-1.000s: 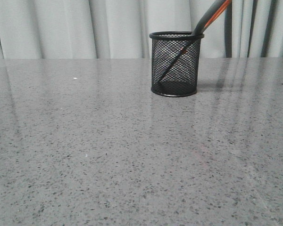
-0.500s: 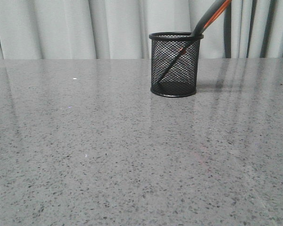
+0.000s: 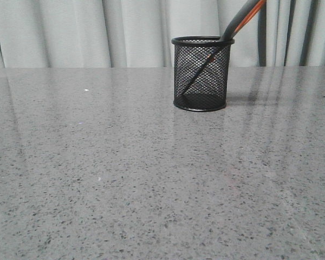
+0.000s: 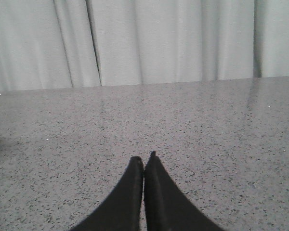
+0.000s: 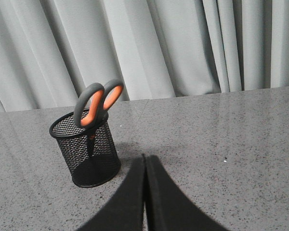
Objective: Put scissors into bucket
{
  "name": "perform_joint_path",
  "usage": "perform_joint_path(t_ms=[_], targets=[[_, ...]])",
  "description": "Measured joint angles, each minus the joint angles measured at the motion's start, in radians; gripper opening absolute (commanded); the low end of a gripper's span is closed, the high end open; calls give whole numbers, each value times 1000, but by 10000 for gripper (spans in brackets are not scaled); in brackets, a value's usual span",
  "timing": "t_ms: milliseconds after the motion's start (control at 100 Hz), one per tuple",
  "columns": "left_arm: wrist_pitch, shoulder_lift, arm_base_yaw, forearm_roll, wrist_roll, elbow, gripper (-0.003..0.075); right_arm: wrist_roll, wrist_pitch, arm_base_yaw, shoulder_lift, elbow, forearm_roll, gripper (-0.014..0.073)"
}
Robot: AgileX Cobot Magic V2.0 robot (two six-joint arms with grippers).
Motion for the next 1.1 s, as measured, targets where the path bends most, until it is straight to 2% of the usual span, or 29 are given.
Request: perform_joint_path(t_ms=[570, 690, 860, 1100], targets=[[0, 0, 0, 0, 0, 0, -21, 0, 0, 0, 0, 0, -2, -65], [0, 0, 0, 0, 0, 0, -21, 5, 40, 0, -3, 2, -100, -65], [0, 0, 0, 0, 0, 0, -21, 118, 89, -19, -48, 67, -293, -65], [0, 0, 0, 0, -2, 0, -21, 152, 65, -101, -232, 219, -348, -65]])
